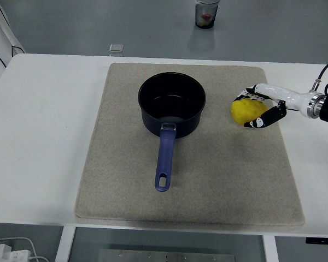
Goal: Put the potato in the blue pot
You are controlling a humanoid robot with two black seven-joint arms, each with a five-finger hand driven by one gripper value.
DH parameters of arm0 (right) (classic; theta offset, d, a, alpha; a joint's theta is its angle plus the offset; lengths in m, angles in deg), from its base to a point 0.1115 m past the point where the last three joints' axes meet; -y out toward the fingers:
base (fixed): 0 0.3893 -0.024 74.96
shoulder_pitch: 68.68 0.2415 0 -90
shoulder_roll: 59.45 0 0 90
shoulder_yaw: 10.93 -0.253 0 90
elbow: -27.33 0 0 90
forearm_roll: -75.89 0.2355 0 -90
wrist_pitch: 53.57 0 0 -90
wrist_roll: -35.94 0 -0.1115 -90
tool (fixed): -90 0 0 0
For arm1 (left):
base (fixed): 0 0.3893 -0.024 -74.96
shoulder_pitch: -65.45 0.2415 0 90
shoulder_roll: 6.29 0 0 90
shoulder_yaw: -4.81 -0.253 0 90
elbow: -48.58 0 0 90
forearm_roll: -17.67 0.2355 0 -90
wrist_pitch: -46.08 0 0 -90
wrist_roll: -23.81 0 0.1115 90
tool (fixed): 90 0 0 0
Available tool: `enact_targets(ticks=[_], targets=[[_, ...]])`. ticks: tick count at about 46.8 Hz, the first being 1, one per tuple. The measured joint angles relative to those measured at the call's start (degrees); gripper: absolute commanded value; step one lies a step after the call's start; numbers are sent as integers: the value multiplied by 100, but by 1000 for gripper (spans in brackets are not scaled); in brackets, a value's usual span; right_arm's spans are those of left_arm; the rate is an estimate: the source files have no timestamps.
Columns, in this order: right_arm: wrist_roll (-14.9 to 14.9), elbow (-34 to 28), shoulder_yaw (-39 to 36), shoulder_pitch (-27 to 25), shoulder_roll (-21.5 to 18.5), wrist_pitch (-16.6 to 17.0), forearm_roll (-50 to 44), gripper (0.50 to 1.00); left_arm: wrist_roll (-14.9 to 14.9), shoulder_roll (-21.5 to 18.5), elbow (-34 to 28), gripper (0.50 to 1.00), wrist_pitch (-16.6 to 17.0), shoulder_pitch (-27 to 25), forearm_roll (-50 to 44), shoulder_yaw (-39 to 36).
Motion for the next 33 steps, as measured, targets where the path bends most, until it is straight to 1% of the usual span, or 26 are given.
enact_targets(ticks=[14, 19, 24, 33], targets=[[20, -39, -2, 559, -28, 20, 327, 500, 0, 0, 3, 996, 0, -2, -2, 0], [32, -47, 6, 821, -48, 163, 477, 500, 0, 0, 2, 996, 0, -1, -2, 0], [36, -78, 25, 1055, -232, 267, 596, 500, 0, 0, 2, 996, 0, -2, -2, 0], [23, -325, 364, 1444, -702, 271, 603, 500, 0, 0, 3, 996, 0, -2, -2, 0]])
